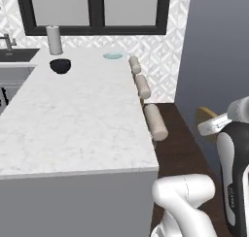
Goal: Start the toaster. Once the lever pops up, take the bread to the plate on the dining counter.
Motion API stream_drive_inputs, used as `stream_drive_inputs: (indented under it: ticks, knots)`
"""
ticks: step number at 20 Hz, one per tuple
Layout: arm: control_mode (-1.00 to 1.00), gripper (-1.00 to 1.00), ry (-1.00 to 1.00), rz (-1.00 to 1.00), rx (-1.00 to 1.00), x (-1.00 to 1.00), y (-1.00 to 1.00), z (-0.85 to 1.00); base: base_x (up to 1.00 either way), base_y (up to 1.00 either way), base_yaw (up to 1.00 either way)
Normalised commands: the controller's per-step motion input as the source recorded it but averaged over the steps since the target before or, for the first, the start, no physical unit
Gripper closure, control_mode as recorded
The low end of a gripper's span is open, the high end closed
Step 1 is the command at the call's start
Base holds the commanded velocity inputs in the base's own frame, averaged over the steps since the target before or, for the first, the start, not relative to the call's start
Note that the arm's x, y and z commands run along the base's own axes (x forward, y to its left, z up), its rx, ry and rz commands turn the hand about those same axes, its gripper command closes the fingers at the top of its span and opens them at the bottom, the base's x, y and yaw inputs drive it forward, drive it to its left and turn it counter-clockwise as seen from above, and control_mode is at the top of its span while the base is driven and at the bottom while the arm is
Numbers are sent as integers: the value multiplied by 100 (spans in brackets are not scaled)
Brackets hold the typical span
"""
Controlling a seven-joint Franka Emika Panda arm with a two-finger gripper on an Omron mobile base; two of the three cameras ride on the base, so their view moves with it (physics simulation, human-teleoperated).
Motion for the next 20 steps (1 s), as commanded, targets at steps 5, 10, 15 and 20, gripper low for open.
stream_drive_inputs:
  ticks: [5,10,15,20]
  knots:
    - [100,100,0,0,0,0,0,0,61,-100,39]
    - [100,100,0,0,0,0,0,0,61,-100,51]
    - [100,100,0,0,0,0,0,0,65,-100,47]
    - [100,100,0,0,0,0,0,0,64,-100,42]
